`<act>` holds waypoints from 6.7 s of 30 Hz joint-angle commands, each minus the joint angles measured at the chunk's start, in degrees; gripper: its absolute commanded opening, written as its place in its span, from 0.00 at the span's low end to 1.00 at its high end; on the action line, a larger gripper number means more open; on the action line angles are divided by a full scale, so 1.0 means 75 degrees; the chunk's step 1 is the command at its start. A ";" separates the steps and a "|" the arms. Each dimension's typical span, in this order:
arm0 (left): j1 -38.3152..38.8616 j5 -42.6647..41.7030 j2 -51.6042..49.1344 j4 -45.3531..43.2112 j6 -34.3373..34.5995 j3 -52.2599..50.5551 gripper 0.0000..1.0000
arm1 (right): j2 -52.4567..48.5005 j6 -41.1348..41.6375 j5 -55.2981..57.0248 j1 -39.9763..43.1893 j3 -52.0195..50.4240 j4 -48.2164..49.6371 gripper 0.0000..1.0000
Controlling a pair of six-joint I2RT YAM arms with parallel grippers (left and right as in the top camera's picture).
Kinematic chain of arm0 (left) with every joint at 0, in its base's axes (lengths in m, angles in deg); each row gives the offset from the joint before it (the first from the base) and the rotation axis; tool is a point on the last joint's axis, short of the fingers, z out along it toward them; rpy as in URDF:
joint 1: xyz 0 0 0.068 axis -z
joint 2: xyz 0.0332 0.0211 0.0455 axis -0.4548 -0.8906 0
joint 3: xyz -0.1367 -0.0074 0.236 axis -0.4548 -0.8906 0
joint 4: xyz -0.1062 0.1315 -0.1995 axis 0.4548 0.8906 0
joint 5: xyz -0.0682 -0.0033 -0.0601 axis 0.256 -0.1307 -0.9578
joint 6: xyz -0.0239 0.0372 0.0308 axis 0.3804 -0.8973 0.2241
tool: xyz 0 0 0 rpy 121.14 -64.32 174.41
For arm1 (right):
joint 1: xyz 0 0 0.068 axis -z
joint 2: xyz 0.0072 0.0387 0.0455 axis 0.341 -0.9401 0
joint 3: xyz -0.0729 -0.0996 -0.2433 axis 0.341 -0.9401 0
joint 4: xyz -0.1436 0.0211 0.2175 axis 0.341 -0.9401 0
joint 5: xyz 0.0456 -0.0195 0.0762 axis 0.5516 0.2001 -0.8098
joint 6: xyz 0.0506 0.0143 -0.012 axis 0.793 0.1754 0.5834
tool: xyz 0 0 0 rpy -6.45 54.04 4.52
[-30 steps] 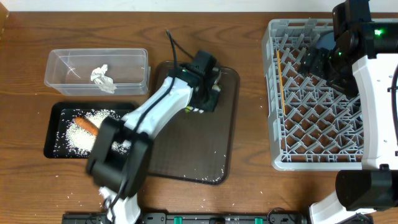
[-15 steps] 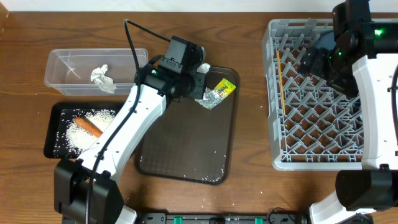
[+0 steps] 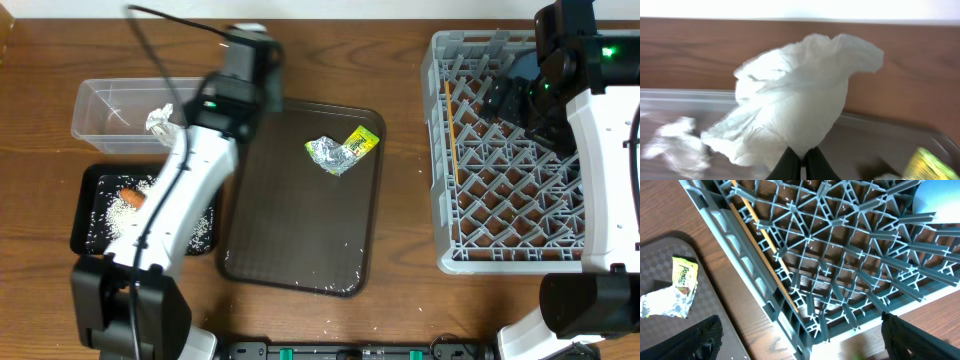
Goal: Sort waste into correct bins and load items into the dishwasher rack
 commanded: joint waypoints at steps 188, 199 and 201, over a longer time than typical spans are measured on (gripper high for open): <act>-0.1550 -0.2897 1.2689 -0.2314 0.0440 -1.0375 0.97 | -0.0023 0.0003 0.0125 -0.0050 -0.0023 0.0003 0.99; -0.1999 -0.2066 1.2689 -0.2637 0.0440 -1.0768 0.97 | -0.0023 0.0003 0.0128 -0.0050 -0.0023 0.0003 0.99; -0.1999 -0.2069 1.2692 -0.2707 0.0443 -1.0768 0.97 | -0.0020 0.0003 0.0128 -0.0050 -0.0023 0.0003 0.99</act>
